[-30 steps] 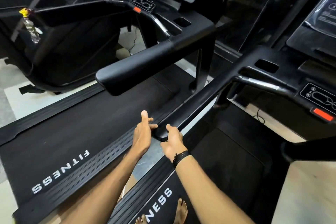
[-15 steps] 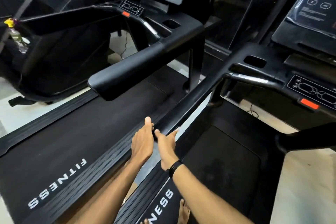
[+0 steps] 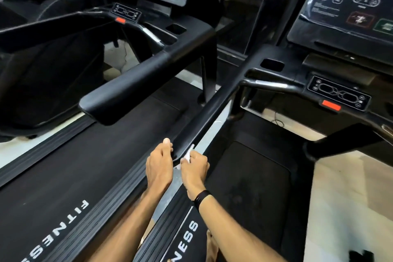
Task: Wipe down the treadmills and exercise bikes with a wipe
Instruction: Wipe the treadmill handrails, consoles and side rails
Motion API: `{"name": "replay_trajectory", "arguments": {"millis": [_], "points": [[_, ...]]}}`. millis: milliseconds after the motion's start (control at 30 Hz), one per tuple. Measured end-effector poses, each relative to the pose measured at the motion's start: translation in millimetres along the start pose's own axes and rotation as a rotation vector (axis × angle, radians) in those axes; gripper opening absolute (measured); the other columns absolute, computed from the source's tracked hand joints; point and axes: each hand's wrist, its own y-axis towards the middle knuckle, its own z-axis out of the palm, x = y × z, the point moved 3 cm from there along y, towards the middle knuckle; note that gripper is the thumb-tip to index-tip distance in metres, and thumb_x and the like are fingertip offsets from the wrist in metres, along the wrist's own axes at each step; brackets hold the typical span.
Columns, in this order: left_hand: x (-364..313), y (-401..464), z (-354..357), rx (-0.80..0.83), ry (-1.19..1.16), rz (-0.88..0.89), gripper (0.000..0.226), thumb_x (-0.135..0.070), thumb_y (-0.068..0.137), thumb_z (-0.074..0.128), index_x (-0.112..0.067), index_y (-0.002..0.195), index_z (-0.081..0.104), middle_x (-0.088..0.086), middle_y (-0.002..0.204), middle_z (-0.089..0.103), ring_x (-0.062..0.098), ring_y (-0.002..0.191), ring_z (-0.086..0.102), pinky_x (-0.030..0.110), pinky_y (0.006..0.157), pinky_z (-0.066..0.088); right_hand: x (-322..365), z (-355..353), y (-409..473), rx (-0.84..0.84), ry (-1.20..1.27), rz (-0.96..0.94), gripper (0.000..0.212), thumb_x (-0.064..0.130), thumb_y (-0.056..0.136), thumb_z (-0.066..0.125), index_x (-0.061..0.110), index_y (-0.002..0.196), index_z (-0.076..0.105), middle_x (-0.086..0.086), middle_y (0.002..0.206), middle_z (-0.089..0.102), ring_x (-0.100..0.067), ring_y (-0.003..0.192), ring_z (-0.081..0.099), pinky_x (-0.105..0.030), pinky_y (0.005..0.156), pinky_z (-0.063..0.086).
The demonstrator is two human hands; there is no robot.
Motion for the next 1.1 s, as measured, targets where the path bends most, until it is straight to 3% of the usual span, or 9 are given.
{"name": "replay_trajectory", "arguments": {"millis": [67, 100, 167, 233, 333, 467, 700, 900, 1100], "points": [[-6.2, -5.1, 10.4, 0.021, -0.009, 0.092, 0.038, -0.039, 0.103, 0.045, -0.012, 0.094, 0.07, -0.003, 0.085, 0.07, 0.018, 0.083, 0.062, 0.032, 0.073, 0.045, 3.3, -19.6, 0.9, 0.004, 0.021, -0.082, 0.036, -0.003, 0.085, 0.053, 0.012, 0.057, 0.035, 0.007, 0.056, 0.032, -0.012, 0.056, 0.029, -0.028, 0.051, 0.027], [-11.1, -9.8, 19.1, 0.056, -0.01, 0.131, 0.032, -0.039, 0.1, 0.048, -0.017, 0.092, 0.07, -0.006, 0.084, 0.07, 0.015, 0.084, 0.064, 0.032, 0.074, 0.048, 2.7, -33.2, 2.5, 0.002, 0.041, -0.097, 0.027, -0.004, 0.084, 0.053, 0.009, 0.061, 0.051, 0.01, 0.058, 0.046, -0.011, 0.056, 0.042, -0.028, 0.053, 0.036], [-17.7, -15.0, 32.7, 0.112, -0.001, 0.175, 0.031, -0.045, 0.092, 0.049, -0.025, 0.096, 0.072, -0.009, 0.091, 0.071, 0.011, 0.09, 0.065, 0.036, 0.081, 0.052, 4.2, -56.3, 7.0, 0.005, 0.105, -0.138, 0.022, -0.001, 0.085, 0.056, 0.011, 0.088, 0.075, 0.007, 0.081, 0.073, -0.013, 0.076, 0.069, -0.029, 0.068, 0.055], [-24.1, -18.8, 51.7, 0.215, 0.006, 0.21, 0.039, -0.05, 0.085, 0.048, -0.026, 0.102, 0.072, -0.01, 0.097, 0.071, 0.011, 0.095, 0.065, 0.038, 0.086, 0.053, 5.6, -83.9, 11.5, -0.019, 0.187, -0.135, 0.028, -0.004, 0.086, 0.055, 0.01, 0.099, 0.076, -0.001, 0.091, 0.076, -0.017, 0.087, 0.072, -0.03, 0.075, 0.059], [-31.0, -21.2, 78.8, 0.396, -0.04, 0.164, 0.049, -0.048, 0.081, 0.059, -0.017, 0.118, 0.068, -0.003, 0.105, 0.072, 0.014, 0.096, 0.066, 0.036, 0.088, 0.054, 1.1, -123.5, 15.9, -0.081, 0.297, -0.107, 0.033, -0.013, 0.086, 0.053, 0.01, 0.099, 0.074, -0.005, 0.092, 0.076, -0.013, 0.083, 0.071, -0.025, 0.071, 0.056], [-44.7, -38.8, 106.9, 0.602, -0.129, 0.068, 0.018, -0.007, 0.091, 0.068, -0.002, 0.108, 0.069, 0.011, 0.08, 0.065, 0.011, 0.062, 0.056, 0.024, 0.057, 0.048, -12.9, -166.0, 14.1, -0.126, 0.335, -0.061, 0.033, -0.013, 0.086, 0.055, 0.01, 0.1, 0.073, -0.004, 0.093, 0.075, -0.009, 0.081, 0.069, -0.021, 0.068, 0.053], [-73.8, -77.7, 137.9, 0.735, -0.114, 0.192, 0.006, -0.001, 0.087, 0.071, -0.002, 0.094, 0.07, 0.011, 0.069, 0.064, 0.018, 0.059, 0.056, 0.024, 0.055, 0.049, -29.4, -226.1, 3.1, -0.124, 0.282, -0.083, 0.015, 0.004, 0.089, 0.066, 0.014, 0.098, 0.074, -0.005, 0.092, 0.076, -0.011, 0.079, 0.068, -0.023, 0.066, 0.053], [-92.9, -135.3, 159.2, 0.762, -0.084, 0.323, 0.004, -0.008, 0.087, 0.073, -0.006, 0.091, 0.072, 0.01, 0.076, 0.073, 0.018, 0.066, 0.066, 0.031, 0.061, 0.056, -35.5, -278.4, -15.6, -0.115, 0.219, -0.089, 0.011, 0.012, 0.086, 0.071, 0.019, 0.095, 0.075, -0.004, 0.091, 0.076, -0.022, 0.089, 0.073, -0.036, 0.076, 0.06], [-82.0, -190.8, 174.7, 0.767, -0.06, 0.345, 0.008, -0.008, 0.091, 0.069, -0.009, 0.085, 0.073, 0.011, 0.073, 0.071, 0.017, 0.061, 0.064, 0.031, 0.057, 0.053, -63.9, -320.9, -48.3, -0.147, 0.198, -0.072, 0.013, 0.009, 0.088, 0.069, 0.017, 0.096, 0.075, -0.001, 0.093, 0.075, -0.016, 0.089, 0.072, -0.028, 0.075, 0.06]]}}
